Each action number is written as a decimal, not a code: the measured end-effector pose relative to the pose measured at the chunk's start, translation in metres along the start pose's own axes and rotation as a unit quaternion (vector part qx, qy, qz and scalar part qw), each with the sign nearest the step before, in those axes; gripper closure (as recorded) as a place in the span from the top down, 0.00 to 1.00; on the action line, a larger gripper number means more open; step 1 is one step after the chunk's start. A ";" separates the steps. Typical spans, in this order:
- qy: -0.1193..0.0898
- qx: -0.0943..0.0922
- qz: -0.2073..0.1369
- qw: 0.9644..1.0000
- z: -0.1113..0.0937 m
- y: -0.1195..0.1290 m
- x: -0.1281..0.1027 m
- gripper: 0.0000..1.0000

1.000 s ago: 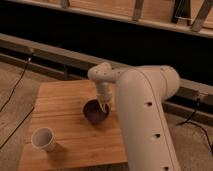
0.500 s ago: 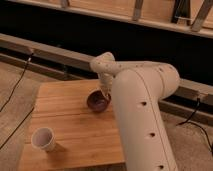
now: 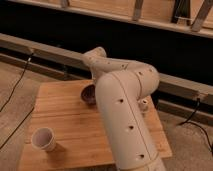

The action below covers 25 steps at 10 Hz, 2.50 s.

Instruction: Drag the ceramic bowl in a circle

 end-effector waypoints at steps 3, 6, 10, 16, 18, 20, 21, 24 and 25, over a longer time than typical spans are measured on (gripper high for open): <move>0.006 -0.011 -0.033 0.999 0.004 0.038 0.001 0.00; 0.016 -0.019 -0.077 0.997 0.003 0.077 0.027 0.00; 0.046 -0.017 -0.108 0.993 0.009 0.090 0.098 0.00; 0.061 0.016 -0.053 0.997 0.011 0.024 0.139 0.00; 0.052 0.023 -0.034 0.998 0.005 0.007 0.129 0.00; 0.041 0.025 -0.016 0.999 0.000 -0.003 0.115 0.00; 0.035 0.025 -0.007 0.999 0.000 -0.008 0.104 0.00; 0.029 0.035 -0.014 0.999 0.001 0.003 0.074 0.00; 0.029 0.037 -0.020 0.999 0.001 0.008 0.067 0.00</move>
